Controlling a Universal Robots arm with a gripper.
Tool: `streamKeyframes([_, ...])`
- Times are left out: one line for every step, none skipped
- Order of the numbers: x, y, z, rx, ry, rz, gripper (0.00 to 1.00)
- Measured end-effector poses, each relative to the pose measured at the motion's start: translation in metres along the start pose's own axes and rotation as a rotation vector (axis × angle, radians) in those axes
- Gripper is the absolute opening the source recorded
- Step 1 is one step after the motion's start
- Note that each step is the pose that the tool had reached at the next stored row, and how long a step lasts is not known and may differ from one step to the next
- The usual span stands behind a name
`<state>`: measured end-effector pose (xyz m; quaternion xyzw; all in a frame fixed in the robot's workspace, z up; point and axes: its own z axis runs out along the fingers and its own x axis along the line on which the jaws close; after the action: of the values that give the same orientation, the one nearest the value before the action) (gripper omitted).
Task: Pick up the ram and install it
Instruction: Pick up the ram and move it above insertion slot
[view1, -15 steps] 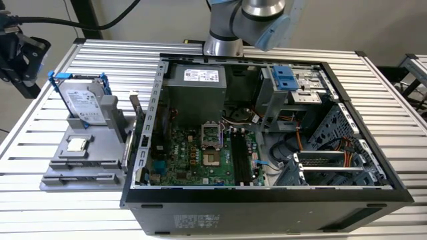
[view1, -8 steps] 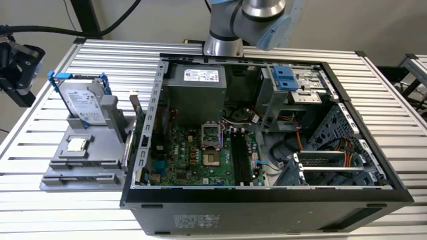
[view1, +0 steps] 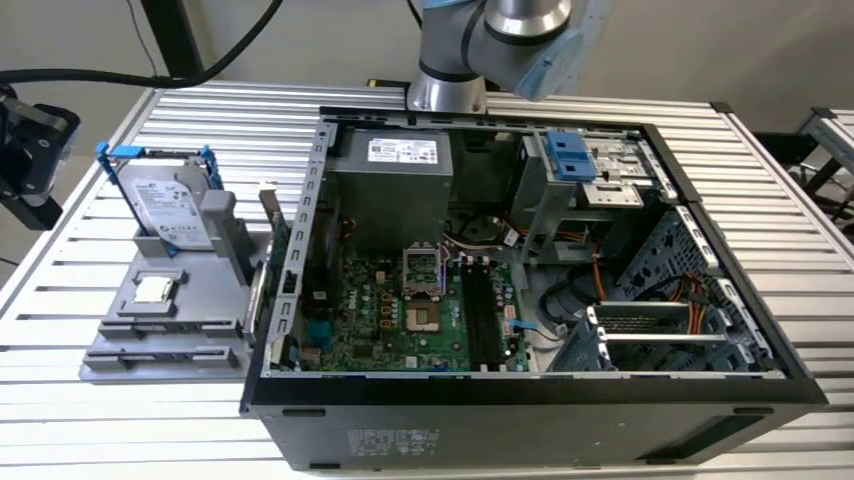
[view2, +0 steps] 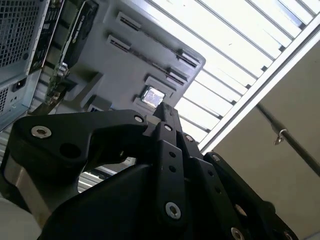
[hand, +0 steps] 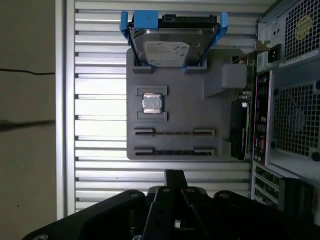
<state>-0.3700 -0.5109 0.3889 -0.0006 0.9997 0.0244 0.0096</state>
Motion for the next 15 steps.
streamKeyframes([0.0000,0.0000,0.0000,0.0000,0.0001,0.000,0.00])
streamKeyframes([0.0000,0.0000,0.0000,0.0000,0.0001,0.000,0.00])
streamKeyframes([0.0000,0.0000,0.0001,0.0000,0.0001,0.000,0.00])
streamKeyframes([0.0000,0.0001,0.0002,0.0000,0.0001,0.000,0.00])
streamKeyframes([0.0000,0.0001,0.0002,0.0000,0.0000,0.000,0.00])
streamKeyframes([0.0000,0.0001,0.0002,0.0000,0.0001,0.000,0.00])
streamKeyframes([0.0000,0.0001,0.0002,0.0000,0.0001,0.000,0.00])
streamKeyframes([0.0000,0.0001,0.0002,0.0000,0.0001,0.000,0.00])
streamKeyframes([0.0000,0.0001,0.0002,0.0001,0.0001,0.000,0.00])
streamKeyframes([0.0000,0.0001,0.0003,0.0000,0.0001,0.000,0.00])
streamKeyframes([0.0000,0.0001,0.0003,0.0000,0.0001,0.000,0.00])
streamKeyframes([0.0000,0.0001,0.0003,0.0000,0.0001,0.000,0.00])
streamKeyframes([0.0000,0.0001,0.0003,0.0000,0.0000,0.000,0.00])
streamKeyframes([0.0000,0.0001,0.0003,0.0000,0.0001,0.000,0.00])
streamKeyframes([0.0000,0.0001,0.0003,0.0000,0.0001,-0.001,0.00])
